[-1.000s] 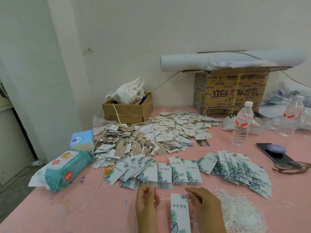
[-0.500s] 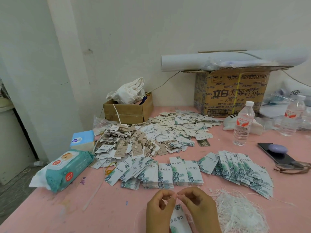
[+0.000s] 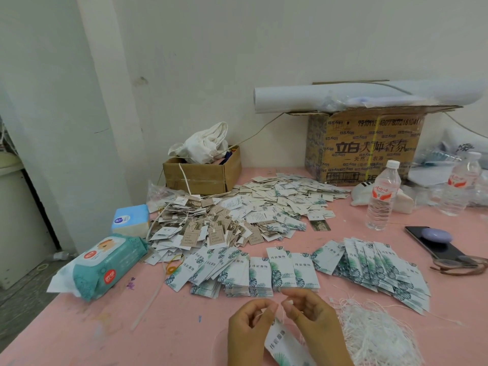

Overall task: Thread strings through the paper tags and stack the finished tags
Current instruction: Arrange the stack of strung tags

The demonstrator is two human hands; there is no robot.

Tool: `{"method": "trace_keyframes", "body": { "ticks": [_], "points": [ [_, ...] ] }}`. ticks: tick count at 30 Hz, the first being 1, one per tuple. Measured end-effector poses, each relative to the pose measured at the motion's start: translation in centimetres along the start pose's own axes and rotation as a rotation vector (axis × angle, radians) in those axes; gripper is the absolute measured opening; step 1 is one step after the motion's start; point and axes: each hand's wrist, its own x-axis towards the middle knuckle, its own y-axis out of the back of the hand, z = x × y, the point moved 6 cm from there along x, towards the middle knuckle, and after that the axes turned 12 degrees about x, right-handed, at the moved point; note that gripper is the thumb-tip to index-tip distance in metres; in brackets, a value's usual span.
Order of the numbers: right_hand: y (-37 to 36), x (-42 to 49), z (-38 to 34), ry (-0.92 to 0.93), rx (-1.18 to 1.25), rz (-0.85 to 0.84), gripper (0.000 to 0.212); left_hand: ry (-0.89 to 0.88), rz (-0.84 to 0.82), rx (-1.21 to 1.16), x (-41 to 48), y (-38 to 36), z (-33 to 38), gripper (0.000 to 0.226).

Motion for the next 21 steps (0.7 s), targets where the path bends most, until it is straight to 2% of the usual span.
{"method": "trace_keyframes", "body": {
  "ticks": [6,9,13,21],
  "points": [
    [-0.1,-0.4,-0.4,-0.020,0.035,0.026,0.015,0.024,-0.033,0.032,-0.3,-0.2,0.1,0.010],
    [-0.4,-0.4,-0.5,-0.026,0.022,-0.007,0.021,0.019,-0.034,0.042,-0.3,-0.2,0.2,0.010],
    [-0.9,-0.5,-0.9,-0.010,0.021,-0.033,0.012,0.020,0.002,0.018,-0.2,0.0,0.2,0.012],
    [-0.5,-0.8,-0.9,-0.004,-0.043,0.024,0.022,0.018,0.010,0.046,-0.4,0.1,0.6,0.011]
  ]
}}
